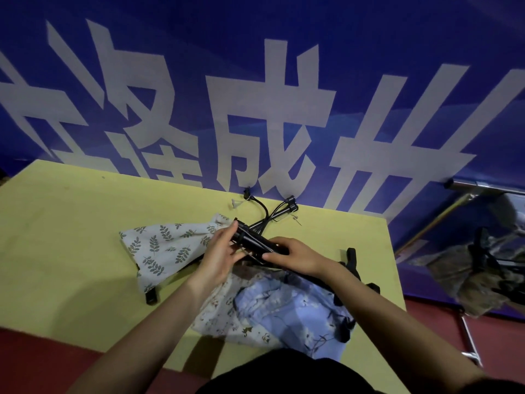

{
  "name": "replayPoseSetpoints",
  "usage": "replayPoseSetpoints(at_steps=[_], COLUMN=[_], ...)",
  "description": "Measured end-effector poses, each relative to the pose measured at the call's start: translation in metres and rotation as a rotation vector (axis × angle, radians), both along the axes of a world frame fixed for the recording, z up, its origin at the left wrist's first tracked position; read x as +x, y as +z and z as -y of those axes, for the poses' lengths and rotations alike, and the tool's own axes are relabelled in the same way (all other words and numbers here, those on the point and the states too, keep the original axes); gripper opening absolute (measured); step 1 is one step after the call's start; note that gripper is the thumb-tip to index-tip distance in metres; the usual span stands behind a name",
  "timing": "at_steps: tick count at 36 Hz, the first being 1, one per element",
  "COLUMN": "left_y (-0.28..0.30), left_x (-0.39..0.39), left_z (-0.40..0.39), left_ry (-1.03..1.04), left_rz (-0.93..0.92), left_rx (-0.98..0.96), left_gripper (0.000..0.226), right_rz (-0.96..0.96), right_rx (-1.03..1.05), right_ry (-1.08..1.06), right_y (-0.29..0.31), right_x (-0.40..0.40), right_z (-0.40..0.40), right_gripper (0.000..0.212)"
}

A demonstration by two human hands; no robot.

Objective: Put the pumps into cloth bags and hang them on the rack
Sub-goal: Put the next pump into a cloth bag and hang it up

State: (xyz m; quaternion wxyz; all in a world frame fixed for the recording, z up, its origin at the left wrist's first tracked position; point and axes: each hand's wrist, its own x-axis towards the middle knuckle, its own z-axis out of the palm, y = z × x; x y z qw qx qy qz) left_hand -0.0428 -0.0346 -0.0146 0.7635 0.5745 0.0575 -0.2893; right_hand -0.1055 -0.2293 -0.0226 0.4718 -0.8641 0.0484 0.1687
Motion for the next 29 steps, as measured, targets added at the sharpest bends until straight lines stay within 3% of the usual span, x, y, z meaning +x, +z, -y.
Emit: replayPoseSetpoints(at_steps=[5, 9, 13, 19, 23, 29], left_y=[-0.009, -0.008, -0.031, -0.069, -0.082, -0.088], left_x=[0.015, 0.044, 0.085, 0.127, 0.129, 0.109], left_z=[-0.004, -0.003, -0.005, 0.010, 0.019, 0.020], left_ry=[-0.126, -0.018, -0.006, -0.472, -0.798, -0.788], left_rz=[0.142, 0.270, 0.356, 0.543, 0.566, 0.621], left_rx=[0.196, 0.392, 0.690, 1.124, 1.404, 1.542], left_gripper=[0.047, 0.041, 0.035, 0.047, 0.054, 0.057], right_rz=[0.068, 0.090, 0.068, -0.062, -0.104, -0.113], right_rx=[-0.062, -0.147, -0.387, -0.448, -0.427, -0.378], right_ry=[-0.021, -0.098, -0.062, -0.073, -0.091, -0.095], right_y=[-0.008, -0.002, 0.008, 0.011, 0.002, -0.010], right_x=[-0.003, 0.009, 0.028, 0.042, 0.038, 0.031], right_z=[0.006, 0.016, 0.027, 0.050, 0.059, 0.057], right_gripper=[0.042, 0.040, 0.042, 0.044, 0.046, 0.047])
